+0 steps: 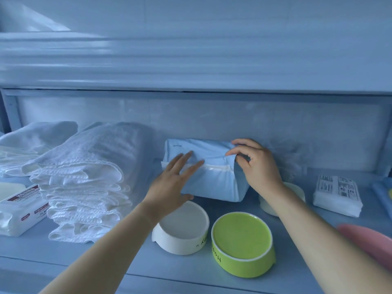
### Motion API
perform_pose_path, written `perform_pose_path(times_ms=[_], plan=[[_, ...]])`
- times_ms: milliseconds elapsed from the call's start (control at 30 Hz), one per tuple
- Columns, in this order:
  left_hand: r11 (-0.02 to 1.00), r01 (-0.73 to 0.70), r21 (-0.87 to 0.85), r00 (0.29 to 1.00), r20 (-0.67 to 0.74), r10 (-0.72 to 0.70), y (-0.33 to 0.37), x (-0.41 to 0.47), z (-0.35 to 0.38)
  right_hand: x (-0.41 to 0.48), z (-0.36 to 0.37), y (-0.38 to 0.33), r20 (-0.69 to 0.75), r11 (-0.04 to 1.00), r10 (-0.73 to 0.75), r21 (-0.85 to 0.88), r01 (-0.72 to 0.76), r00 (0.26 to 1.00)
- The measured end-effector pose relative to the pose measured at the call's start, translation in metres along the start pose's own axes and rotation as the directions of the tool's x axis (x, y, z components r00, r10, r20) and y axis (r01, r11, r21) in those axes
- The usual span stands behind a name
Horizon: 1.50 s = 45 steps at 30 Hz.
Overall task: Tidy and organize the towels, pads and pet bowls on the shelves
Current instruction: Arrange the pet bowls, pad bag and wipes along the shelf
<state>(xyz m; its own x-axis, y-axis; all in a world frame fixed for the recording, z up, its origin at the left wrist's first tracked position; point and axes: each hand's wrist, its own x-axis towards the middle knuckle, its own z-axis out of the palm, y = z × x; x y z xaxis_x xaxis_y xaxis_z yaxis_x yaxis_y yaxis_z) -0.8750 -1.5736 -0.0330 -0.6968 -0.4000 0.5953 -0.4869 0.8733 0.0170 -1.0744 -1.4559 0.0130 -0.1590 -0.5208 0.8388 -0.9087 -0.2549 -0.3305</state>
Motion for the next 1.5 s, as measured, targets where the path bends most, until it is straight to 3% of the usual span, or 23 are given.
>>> perform_pose_path(times_ms=[100, 333, 467, 667, 833, 967, 1100, 1167, 1267, 1333, 1400, 1500], plan=[[0.987, -0.038, 0.156, 0.998, -0.036, 0.044, 0.004, 0.008, 0.003, 0.000, -0.004, 0.002, -0.061, 0.999, 0.006, 0.036, -0.004, 0.998], [0.954, -0.164, 0.252, 0.940, -0.254, 0.229, -0.004, 0.013, 0.000, 0.016, -0.017, 0.006, -0.220, 0.996, -0.061, 0.053, 0.074, 0.974], [0.932, -0.183, 0.313, 0.918, -0.284, 0.276, -0.008, 0.018, 0.000, 0.018, -0.033, 0.009, -0.307, 0.994, -0.099, 0.003, 0.105, 0.947], [0.981, -0.091, 0.172, 0.933, -0.331, 0.145, -0.008, 0.021, 0.010, -0.041, -0.018, 0.003, -0.142, 0.991, -0.133, -0.050, 0.127, 0.981], [0.979, -0.154, 0.137, 0.916, -0.352, 0.193, -0.005, 0.023, 0.006, -0.049, -0.002, 0.013, 0.064, 0.978, -0.076, -0.187, 0.087, 0.995], [0.975, -0.168, 0.148, 0.897, -0.386, 0.213, -0.005, 0.027, 0.006, -0.044, 0.005, 0.018, -0.036, 0.939, -0.117, -0.329, 0.099, 0.992], [0.972, -0.181, 0.151, 0.861, -0.453, 0.231, -0.007, 0.037, -0.009, -0.032, -0.002, 0.015, -0.119, 0.962, -0.122, -0.259, 0.088, 0.985], [0.977, -0.172, 0.125, 0.838, -0.502, 0.212, -0.005, 0.044, -0.022, -0.021, -0.007, 0.009, -0.181, 0.967, -0.184, -0.208, 0.146, 0.966], [0.983, -0.168, 0.067, 0.793, -0.584, 0.176, -0.004, 0.052, -0.038, -0.006, -0.013, 0.004, -0.276, 0.918, -0.358, -0.276, 0.284, 0.892], [0.990, -0.139, 0.032, 0.774, -0.619, 0.129, -0.002, 0.055, -0.040, -0.001, -0.013, 0.003, -0.315, 0.932, -0.334, -0.253, 0.261, 0.888], [0.995, -0.052, -0.082, 0.775, -0.632, -0.012, 0.000, 0.056, -0.038, 0.000, -0.012, 0.003, -0.341, 0.956, -0.271, -0.207, 0.209, 0.900], [0.963, 0.039, -0.267, 0.808, -0.558, -0.188, -0.002, 0.053, -0.031, 0.002, -0.008, 0.005, -0.375, 0.976, -0.193, -0.166, 0.138, 0.907]])
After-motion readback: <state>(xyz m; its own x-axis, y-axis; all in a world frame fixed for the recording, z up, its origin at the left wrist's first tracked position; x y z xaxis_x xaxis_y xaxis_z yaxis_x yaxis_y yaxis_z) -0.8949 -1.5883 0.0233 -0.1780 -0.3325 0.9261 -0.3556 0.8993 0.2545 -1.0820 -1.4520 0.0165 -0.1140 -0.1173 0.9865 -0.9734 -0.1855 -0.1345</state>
